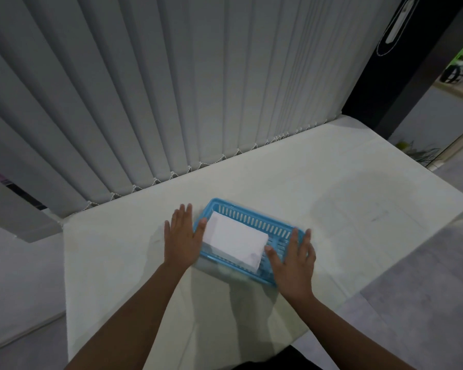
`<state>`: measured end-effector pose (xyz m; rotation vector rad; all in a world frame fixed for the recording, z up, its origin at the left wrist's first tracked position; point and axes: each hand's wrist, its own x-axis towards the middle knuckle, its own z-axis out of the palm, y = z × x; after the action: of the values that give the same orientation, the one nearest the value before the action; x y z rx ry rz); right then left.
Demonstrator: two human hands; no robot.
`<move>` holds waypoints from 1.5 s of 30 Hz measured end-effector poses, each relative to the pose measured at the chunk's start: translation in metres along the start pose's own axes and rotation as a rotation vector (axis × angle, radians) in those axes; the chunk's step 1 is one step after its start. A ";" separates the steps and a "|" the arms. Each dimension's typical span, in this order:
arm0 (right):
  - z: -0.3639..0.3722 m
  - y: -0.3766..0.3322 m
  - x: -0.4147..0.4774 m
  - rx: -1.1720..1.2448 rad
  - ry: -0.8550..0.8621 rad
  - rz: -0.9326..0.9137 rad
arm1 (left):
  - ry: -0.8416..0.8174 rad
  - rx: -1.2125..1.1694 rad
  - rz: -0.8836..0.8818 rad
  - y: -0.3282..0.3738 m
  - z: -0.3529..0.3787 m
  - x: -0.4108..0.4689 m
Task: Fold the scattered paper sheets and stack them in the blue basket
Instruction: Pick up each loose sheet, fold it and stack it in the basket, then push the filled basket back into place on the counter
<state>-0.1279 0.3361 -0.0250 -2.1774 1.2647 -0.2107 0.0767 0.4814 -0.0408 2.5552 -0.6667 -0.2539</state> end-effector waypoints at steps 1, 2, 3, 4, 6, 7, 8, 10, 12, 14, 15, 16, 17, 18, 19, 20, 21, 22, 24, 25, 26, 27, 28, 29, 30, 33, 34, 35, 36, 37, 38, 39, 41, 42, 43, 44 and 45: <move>-0.001 0.001 0.001 0.100 -0.027 0.119 | -0.015 -0.112 -0.089 -0.001 0.001 0.004; -0.001 0.002 0.001 0.186 -0.061 0.224 | -0.030 -0.207 -0.160 -0.001 0.001 0.007; -0.001 0.003 0.002 0.249 -0.090 0.299 | -0.048 -0.278 -0.218 -0.001 0.001 0.010; 0.000 0.004 0.002 0.296 -0.111 0.343 | -0.074 -0.339 -0.259 0.001 0.001 0.013; 0.003 0.007 0.003 0.381 -0.131 0.365 | -0.154 -0.470 -0.318 0.005 0.002 0.015; 0.004 0.008 0.003 0.430 -0.135 0.356 | -0.198 -0.524 -0.328 0.008 0.003 0.015; 0.004 0.008 0.003 0.483 -0.135 0.343 | -0.235 -0.552 -0.316 0.011 0.004 0.014; 0.005 0.009 0.007 0.558 -0.118 0.329 | -0.270 -0.559 -0.281 0.015 0.004 0.010; 0.003 0.009 0.013 0.590 -0.125 0.331 | -0.258 -0.564 -0.277 0.018 0.005 0.008; -0.001 0.009 0.023 0.584 -0.138 0.318 | -0.245 -0.561 -0.284 0.022 0.006 0.009; -0.003 0.010 0.030 0.583 -0.147 0.307 | -0.235 -0.553 -0.284 0.025 0.006 0.011; -0.005 0.014 0.039 0.586 -0.156 0.295 | -0.221 -0.549 -0.285 0.029 0.006 0.014; -0.004 0.021 0.051 0.593 -0.165 0.287 | -0.206 -0.550 -0.289 0.035 0.007 0.017; -0.003 0.029 0.065 0.597 -0.171 0.272 | -0.192 -0.554 -0.291 0.040 0.008 0.021; -0.004 0.033 0.079 0.605 -0.175 0.253 | -0.177 -0.558 -0.290 0.047 0.010 0.025; -0.010 0.033 0.092 0.604 -0.179 0.237 | -0.163 -0.562 -0.286 0.055 0.013 0.030; -0.023 0.028 0.101 0.599 -0.179 0.225 | -0.149 -0.566 -0.281 0.065 0.015 0.034; -0.033 0.027 0.113 0.598 -0.184 0.201 | -0.135 -0.570 -0.280 0.074 0.019 0.040; -0.054 0.032 0.141 0.583 -0.190 0.160 | -0.114 -0.578 -0.278 0.099 0.028 0.051; -0.064 0.038 0.157 0.576 -0.198 0.148 | -0.104 -0.583 -0.278 0.113 0.034 0.057; -0.072 0.046 0.176 0.573 -0.198 0.142 | -0.091 -0.593 -0.281 0.129 0.041 0.063; -0.083 0.053 0.194 0.569 -0.206 0.141 | -0.078 -0.606 -0.292 0.145 0.048 0.069; -0.094 0.059 0.212 0.562 -0.214 0.138 | -0.069 -0.618 -0.303 0.161 0.055 0.075; -0.105 0.066 0.231 0.553 -0.223 0.126 | -0.062 -0.629 -0.314 0.178 0.063 0.079; -0.118 0.072 0.250 0.549 -0.233 0.107 | -0.057 -0.646 -0.324 0.196 0.070 0.085; -0.153 0.088 0.305 0.529 -0.273 0.045 | -0.029 -0.700 -0.344 0.251 0.093 0.103; -0.163 0.094 0.323 0.534 -0.288 0.029 | -0.015 -0.732 -0.355 0.267 0.100 0.108; -0.171 0.100 0.342 0.526 -0.307 0.014 | -0.003 -0.764 -0.368 0.282 0.106 0.114; -0.177 0.107 0.363 0.511 -0.331 0.006 | -0.003 -0.803 -0.386 0.296 0.112 0.119; -0.185 0.112 0.380 0.497 -0.355 -0.002 | -0.006 -0.841 -0.406 0.307 0.118 0.126; -0.192 0.115 0.397 0.487 -0.382 -0.007 | -0.017 -0.870 -0.424 0.316 0.125 0.133; -0.200 0.115 0.413 0.472 -0.412 -0.016 | -0.034 -0.884 -0.441 0.325 0.130 0.139; -0.215 0.111 0.444 0.443 -0.469 -0.039 | -0.058 -0.890 -0.463 0.344 0.138 0.152; -0.220 0.108 0.461 0.437 -0.479 -0.055 | -0.062 -0.891 -0.468 0.354 0.141 0.160; -0.225 0.105 0.479 0.421 -0.487 -0.063 | -0.067 -0.894 -0.478 0.363 0.144 0.169; -0.228 0.104 0.495 0.398 -0.495 -0.065 | -0.071 -0.904 -0.496 0.372 0.147 0.178; -0.231 0.102 0.511 0.381 -0.505 -0.073 | -0.075 -0.914 -0.513 0.379 0.151 0.187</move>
<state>-0.0276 -0.2233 0.0209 -1.7944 0.7870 0.0659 0.0391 0.0369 0.0066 1.7713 0.1159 -0.6515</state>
